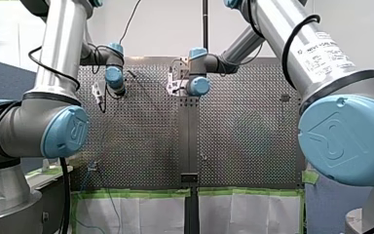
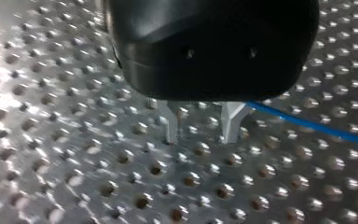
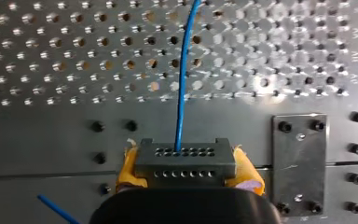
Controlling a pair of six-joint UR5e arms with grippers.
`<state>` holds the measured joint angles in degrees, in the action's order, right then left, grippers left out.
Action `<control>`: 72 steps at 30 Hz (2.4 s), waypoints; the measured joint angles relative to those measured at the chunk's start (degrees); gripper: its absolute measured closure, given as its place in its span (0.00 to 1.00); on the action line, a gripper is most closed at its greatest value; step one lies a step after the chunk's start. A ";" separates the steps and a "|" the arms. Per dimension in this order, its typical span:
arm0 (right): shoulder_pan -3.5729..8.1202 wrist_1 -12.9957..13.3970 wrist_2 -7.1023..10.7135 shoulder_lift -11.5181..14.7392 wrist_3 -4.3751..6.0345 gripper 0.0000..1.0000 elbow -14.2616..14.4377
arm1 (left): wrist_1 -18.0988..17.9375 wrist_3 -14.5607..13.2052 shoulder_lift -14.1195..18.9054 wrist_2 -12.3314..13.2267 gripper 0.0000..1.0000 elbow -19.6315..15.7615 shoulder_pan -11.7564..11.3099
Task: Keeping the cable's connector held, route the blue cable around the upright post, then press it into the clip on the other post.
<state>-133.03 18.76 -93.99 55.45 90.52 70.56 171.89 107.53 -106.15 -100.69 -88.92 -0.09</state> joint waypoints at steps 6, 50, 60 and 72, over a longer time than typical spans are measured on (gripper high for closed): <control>0.00 0.81 -0.32 -0.13 -0.07 1.00 2.28 | 0.98 -0.04 -0.21 -2.34 0.07 0.00 0.09; -1.08 8.87 -4.36 -15.67 -0.32 1.00 7.08 | -2.94 0.39 -2.35 0.10 0.00 0.00 0.29; -1.48 10.81 -5.28 -20.29 -0.24 1.00 7.18 | -2.95 0.39 -2.34 0.13 0.00 0.00 0.33; -1.72 14.25 -6.83 -25.94 0.22 1.00 7.25 | -2.95 0.19 -2.36 0.19 0.00 0.00 0.37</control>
<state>-134.75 33.01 -100.82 29.51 90.74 77.81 168.94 107.73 -108.51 -100.50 -88.92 0.28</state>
